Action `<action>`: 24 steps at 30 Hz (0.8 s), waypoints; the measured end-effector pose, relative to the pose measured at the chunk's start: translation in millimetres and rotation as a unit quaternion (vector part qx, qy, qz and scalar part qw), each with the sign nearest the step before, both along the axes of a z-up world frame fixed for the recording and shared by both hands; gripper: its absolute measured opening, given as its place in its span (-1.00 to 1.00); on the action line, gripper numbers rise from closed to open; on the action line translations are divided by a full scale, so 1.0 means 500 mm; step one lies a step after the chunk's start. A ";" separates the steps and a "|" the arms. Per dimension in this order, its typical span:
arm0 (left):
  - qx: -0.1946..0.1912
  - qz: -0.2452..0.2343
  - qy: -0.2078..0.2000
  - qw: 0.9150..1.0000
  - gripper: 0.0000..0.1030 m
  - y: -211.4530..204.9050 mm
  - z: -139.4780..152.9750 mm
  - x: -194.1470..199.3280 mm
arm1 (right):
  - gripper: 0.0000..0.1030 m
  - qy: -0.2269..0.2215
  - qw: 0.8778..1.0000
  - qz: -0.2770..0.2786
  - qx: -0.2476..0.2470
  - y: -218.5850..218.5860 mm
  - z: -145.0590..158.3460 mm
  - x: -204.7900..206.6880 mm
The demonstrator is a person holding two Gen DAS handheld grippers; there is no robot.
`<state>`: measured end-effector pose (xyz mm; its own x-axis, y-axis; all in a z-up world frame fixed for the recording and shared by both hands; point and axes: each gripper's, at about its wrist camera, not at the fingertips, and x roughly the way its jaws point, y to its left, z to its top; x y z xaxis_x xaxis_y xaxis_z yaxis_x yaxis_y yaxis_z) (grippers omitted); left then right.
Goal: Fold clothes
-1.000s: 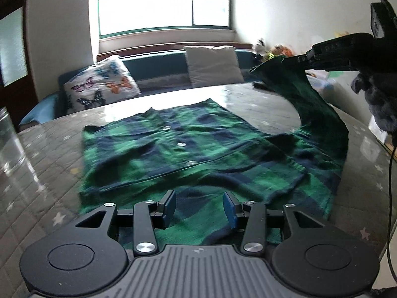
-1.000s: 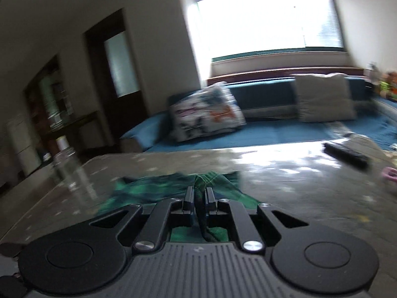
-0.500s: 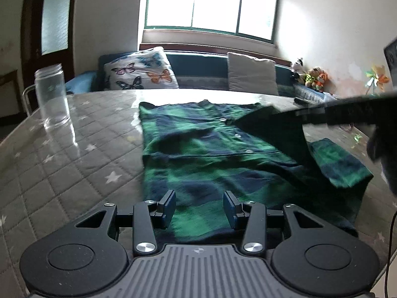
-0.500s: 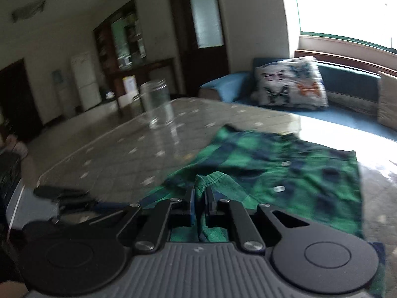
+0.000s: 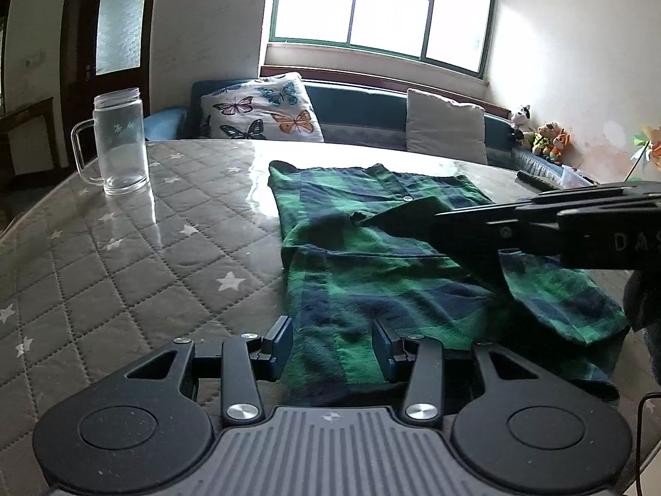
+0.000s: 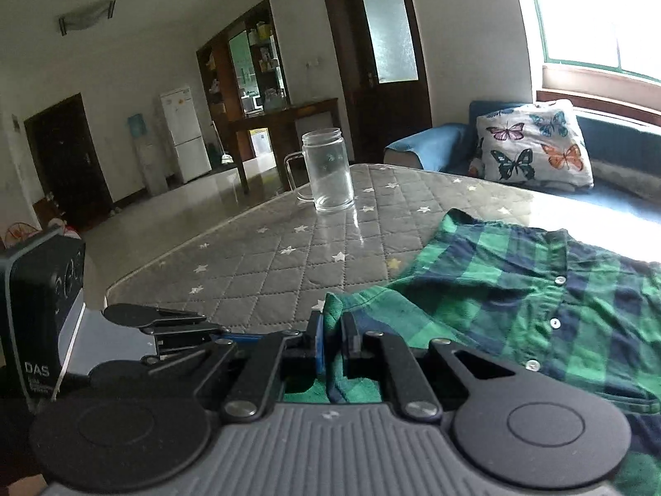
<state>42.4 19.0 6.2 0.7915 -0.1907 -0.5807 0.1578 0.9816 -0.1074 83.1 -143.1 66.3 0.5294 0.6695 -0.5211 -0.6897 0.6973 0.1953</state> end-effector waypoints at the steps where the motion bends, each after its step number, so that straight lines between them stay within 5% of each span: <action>1: 0.001 0.001 0.001 1.000 -0.12 0.001 -0.001 0.001 | -0.68 0.005 1.000 0.003 0.000 0.003 -0.003 0.005; 4: 0.002 0.003 0.004 1.000 -0.12 0.004 -0.004 0.002 | -0.68 0.020 1.000 0.014 0.011 -0.005 -0.005 0.008; 6: 0.003 0.005 0.004 1.000 -0.12 0.006 -0.003 0.002 | -0.41 0.014 1.000 0.016 0.011 -0.022 0.001 0.001; 10: 0.001 0.004 -0.002 1.000 -0.12 0.009 0.005 -0.003 | -0.33 0.000 1.000 0.002 -0.003 -0.083 0.011 -0.009; 18: -0.018 -0.019 -0.003 1.000 -0.14 -0.005 0.021 -0.012 | 0.00 0.000 0.992 -0.096 -0.077 -0.271 -0.019 -0.016; 24: -0.009 -0.026 0.015 1.000 -0.16 -0.018 0.019 -0.001 | 0.03 0.025 0.983 -0.154 -0.091 -0.363 -0.058 -0.032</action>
